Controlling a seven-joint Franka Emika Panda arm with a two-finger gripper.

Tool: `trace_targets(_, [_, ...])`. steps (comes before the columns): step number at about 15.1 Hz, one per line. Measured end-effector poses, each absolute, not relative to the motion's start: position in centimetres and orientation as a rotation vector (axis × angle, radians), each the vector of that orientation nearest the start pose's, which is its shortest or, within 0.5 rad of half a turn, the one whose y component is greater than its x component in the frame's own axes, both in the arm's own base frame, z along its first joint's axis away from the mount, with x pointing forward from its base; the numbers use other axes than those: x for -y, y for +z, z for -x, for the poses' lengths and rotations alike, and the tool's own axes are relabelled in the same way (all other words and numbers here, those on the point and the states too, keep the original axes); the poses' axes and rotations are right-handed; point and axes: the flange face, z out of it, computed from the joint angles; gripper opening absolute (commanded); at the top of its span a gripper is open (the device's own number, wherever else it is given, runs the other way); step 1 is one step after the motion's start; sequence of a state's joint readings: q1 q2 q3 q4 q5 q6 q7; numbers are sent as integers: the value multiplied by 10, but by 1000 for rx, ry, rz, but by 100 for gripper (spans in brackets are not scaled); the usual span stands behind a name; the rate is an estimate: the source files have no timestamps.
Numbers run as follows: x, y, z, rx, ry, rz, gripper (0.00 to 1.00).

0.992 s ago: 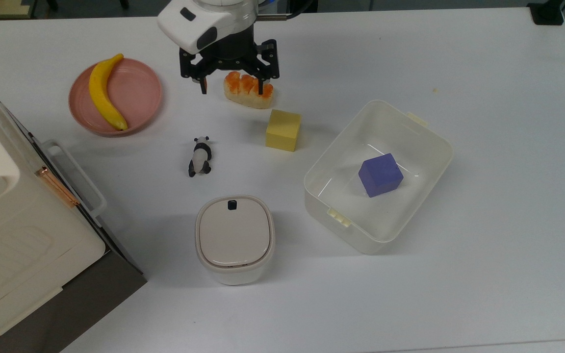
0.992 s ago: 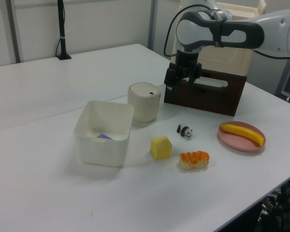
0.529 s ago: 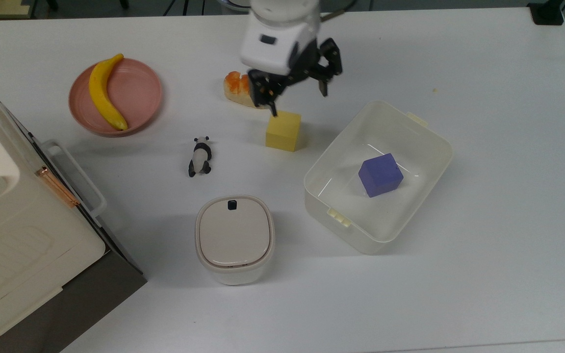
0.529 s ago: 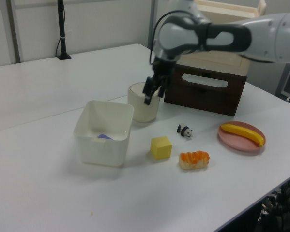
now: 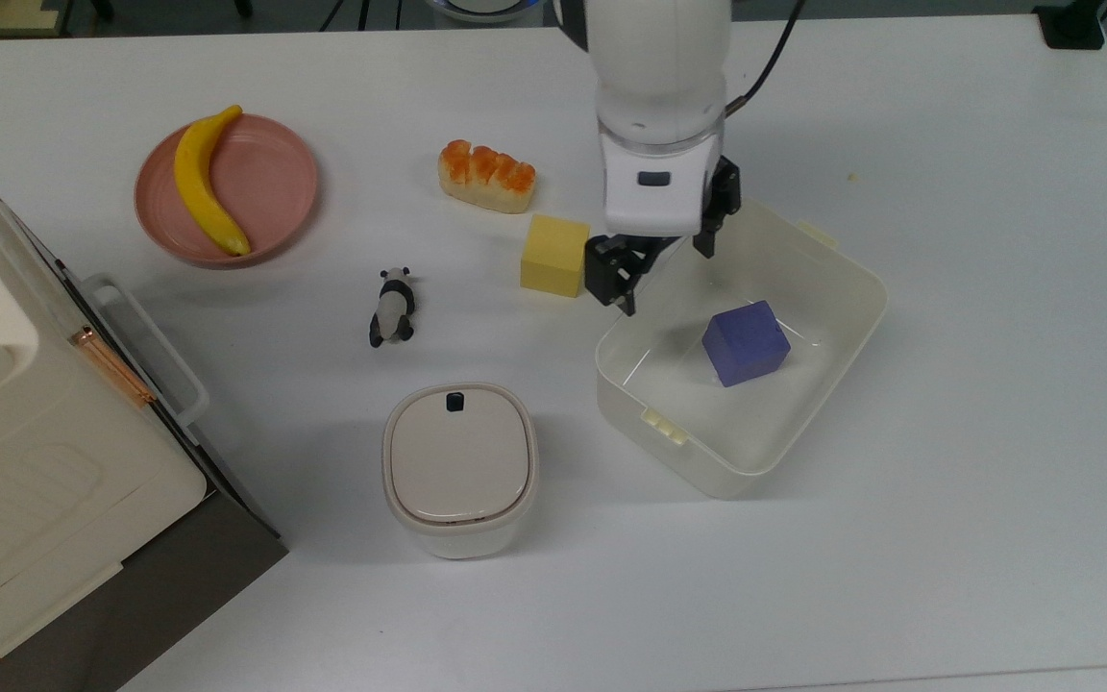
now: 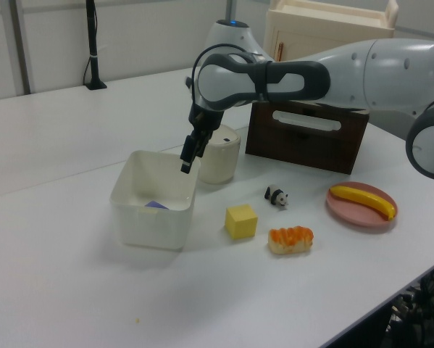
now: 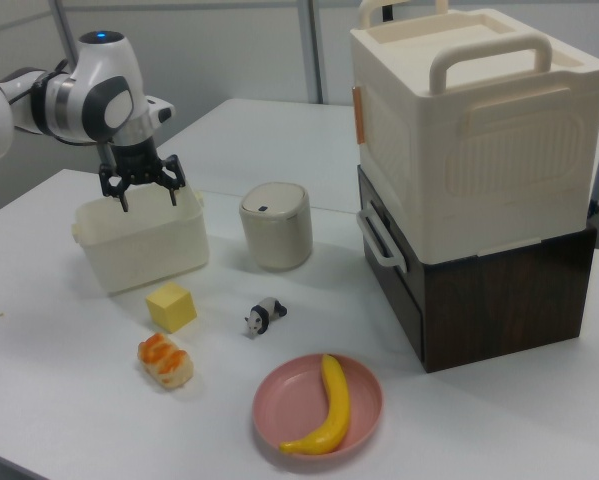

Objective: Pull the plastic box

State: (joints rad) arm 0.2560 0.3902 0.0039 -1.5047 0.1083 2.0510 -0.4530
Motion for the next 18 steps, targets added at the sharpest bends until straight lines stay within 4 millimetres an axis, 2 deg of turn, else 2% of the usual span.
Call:
trace_targets(2, [-202, 447, -663, 1074, -231, 2879, 100])
trace_targets(5, [-206, 418, -666, 1119, -170, 2896, 100])
trace_targets(7, [-207, 408, -668, 1143, -149, 2903, 100])
trace_targets(10, [-208, 404, -666, 1169, -127, 2900, 100])
trace_targets(14, [-202, 397, -660, 1217, -6, 2879, 100])
trace_targets(16, [-191, 398, -655, 1272, 82, 2848, 100])
trace_targets(18, [-176, 410, -651, 1316, 122, 2820, 100])
